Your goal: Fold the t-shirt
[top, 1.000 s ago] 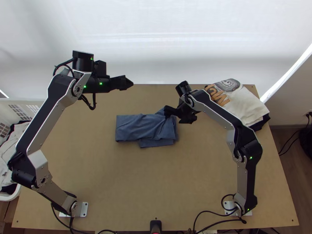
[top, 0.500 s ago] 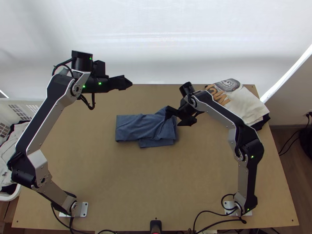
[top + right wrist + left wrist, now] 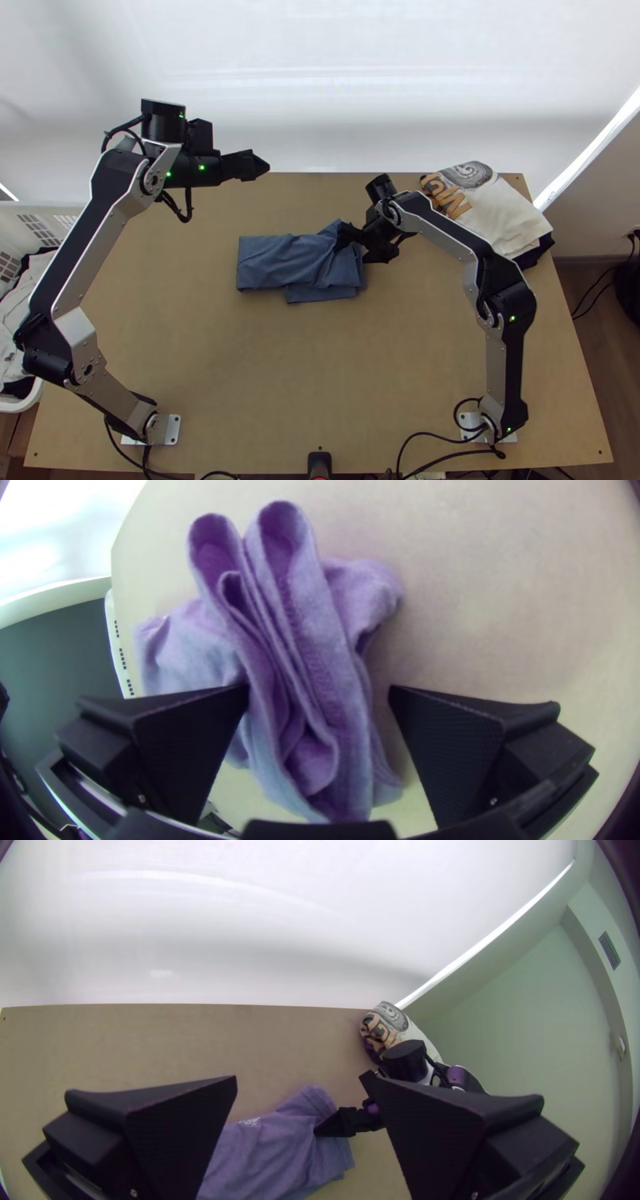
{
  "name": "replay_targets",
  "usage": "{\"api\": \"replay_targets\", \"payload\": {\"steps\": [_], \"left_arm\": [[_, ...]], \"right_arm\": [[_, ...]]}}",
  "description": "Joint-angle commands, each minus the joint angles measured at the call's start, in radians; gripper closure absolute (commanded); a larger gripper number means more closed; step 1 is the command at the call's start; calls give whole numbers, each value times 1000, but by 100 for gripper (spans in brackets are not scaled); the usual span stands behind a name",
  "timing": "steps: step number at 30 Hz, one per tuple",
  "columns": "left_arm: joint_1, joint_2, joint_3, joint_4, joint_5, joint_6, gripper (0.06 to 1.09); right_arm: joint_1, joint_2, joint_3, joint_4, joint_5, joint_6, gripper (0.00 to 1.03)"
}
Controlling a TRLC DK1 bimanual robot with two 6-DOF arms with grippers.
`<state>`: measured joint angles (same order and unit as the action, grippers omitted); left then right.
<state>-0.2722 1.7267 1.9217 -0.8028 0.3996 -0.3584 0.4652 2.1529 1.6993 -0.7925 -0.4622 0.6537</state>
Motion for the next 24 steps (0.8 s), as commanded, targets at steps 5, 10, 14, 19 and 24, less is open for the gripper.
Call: {"api": "replay_targets", "payload": {"steps": [5, 10, 14, 19, 24], "left_arm": [[18, -6, 28, -16, 8, 13, 9], [18, 1, 36, -16, 8, 13, 9], [19, -1, 40, -16, 8, 13, 9], [28, -3, 42, -21, 10, 13, 9], [34, -1, 46, -21, 10, 13, 9]], "right_arm": [[53, 56, -23, 33, -29, -8, 4], [104, 55, 8, 39, -29, -8, 5], [92, 42, 16, 39, -27, -5, 29], [29, -24, 13, 42, -29, -6, 100], [-37, -139, 11, 32, -29, 0, 100]]}}
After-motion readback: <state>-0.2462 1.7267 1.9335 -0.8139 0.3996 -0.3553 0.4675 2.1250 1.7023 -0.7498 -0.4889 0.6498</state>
